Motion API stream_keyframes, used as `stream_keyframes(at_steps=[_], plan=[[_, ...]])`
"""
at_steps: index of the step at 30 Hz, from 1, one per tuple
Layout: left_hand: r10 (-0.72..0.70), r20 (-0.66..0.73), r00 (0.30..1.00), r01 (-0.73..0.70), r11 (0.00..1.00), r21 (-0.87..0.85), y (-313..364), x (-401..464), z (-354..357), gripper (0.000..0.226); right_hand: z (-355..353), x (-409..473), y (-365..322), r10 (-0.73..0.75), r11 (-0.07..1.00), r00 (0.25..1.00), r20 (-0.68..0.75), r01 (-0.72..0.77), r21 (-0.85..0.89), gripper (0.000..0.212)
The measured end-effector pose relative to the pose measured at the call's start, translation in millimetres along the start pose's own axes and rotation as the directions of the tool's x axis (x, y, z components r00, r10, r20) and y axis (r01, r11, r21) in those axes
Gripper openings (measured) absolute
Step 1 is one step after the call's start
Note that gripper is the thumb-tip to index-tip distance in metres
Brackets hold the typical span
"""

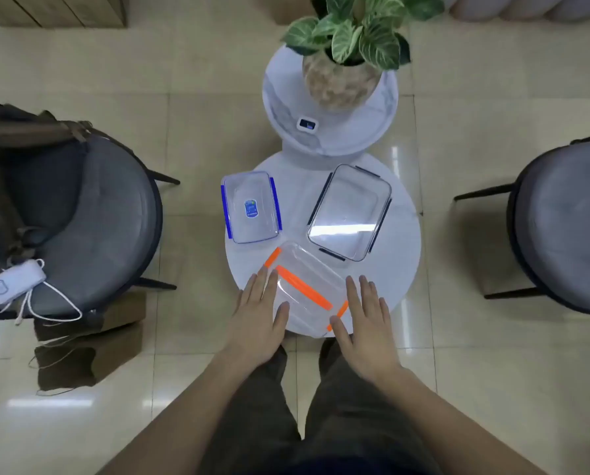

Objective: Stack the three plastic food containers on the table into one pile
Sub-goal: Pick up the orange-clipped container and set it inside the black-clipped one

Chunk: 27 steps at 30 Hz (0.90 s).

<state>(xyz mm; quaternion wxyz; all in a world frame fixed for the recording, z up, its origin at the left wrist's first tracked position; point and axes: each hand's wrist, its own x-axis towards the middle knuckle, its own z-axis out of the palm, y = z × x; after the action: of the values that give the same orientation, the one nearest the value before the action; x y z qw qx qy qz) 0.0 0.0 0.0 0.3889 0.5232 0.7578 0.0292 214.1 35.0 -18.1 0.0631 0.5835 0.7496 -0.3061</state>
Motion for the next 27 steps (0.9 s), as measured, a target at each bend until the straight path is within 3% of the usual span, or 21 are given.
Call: stream_keyframes(at_steps=[8, 15, 22, 27], plan=[[-0.075, 0.028, 0.997, 0.077, 0.996, -0.052, -32.1, 43.5, 40.2, 0.068, 53.4, 18.0, 31.0, 0.174, 0.972, 0.977, 0.127, -0.191, 0.138, 0.081], [-0.067, 0.02, 0.998, 0.067, 0.997, -0.032, -64.2, 94.6, 60.4, 0.084, 100.1, 43.8, 47.6, 0.265, 0.893, 0.942, 0.207, -0.321, 0.315, 0.089], [-0.091, 0.091, 0.992, 0.102, 0.987, -0.124, -71.6, 136.4, 74.6, 0.101, 120.8, 72.4, 39.0, 0.364, 0.705, 0.912, 0.191, -0.404, 0.583, 0.097], [-0.18, 0.112, 0.977, 0.201, 0.956, -0.216, -66.7, 158.5, 87.5, 0.117, 136.1, 92.9, 39.2, 0.504, 0.532, 0.838, 0.209, -0.491, 0.69, 0.107]])
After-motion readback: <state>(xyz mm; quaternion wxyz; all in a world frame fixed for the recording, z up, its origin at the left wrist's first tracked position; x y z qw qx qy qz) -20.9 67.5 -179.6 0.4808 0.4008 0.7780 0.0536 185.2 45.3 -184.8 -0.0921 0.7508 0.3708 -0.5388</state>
